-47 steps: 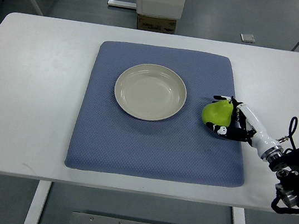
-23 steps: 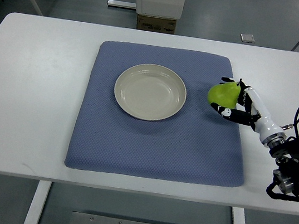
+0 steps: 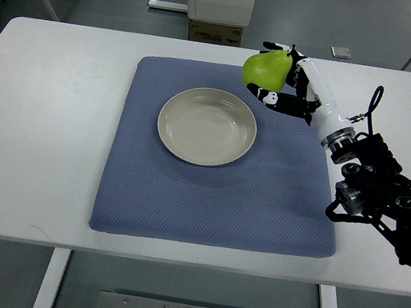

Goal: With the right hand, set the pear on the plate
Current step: 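Carry the pear with the right hand over the cream plate, then lower the pear onto the plate center with the right hand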

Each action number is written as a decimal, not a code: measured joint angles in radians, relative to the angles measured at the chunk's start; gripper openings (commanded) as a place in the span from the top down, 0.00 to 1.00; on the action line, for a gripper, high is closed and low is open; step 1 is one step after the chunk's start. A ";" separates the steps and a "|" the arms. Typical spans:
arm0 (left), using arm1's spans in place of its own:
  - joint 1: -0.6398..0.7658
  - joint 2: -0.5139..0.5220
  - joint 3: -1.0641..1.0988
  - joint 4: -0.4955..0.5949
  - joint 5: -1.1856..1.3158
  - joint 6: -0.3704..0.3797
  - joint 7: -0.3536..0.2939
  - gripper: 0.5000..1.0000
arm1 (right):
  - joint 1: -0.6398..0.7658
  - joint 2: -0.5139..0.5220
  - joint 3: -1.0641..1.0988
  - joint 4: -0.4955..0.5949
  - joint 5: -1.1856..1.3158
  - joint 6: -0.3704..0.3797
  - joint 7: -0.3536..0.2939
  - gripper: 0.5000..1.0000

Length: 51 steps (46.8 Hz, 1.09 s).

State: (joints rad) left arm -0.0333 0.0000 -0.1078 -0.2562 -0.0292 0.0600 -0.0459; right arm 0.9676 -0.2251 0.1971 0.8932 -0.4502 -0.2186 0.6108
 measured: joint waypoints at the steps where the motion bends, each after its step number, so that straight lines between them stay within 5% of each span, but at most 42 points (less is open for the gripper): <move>1: 0.000 0.000 0.000 0.000 0.000 0.000 0.000 0.00 | 0.003 0.008 0.000 -0.002 0.001 0.000 0.000 1.00; 26: 0.000 0.000 0.000 0.000 0.000 0.000 0.000 0.00 | 0.059 0.221 -0.115 -0.058 -0.002 -0.002 -0.009 1.00; 51: 0.000 0.000 -0.001 0.000 0.000 0.000 0.000 0.00 | -0.014 0.225 -0.182 -0.233 -0.043 -0.003 -0.046 1.00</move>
State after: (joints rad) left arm -0.0334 0.0000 -0.1084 -0.2562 -0.0292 0.0605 -0.0460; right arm 0.9535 0.0000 0.0146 0.6602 -0.4930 -0.2213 0.5647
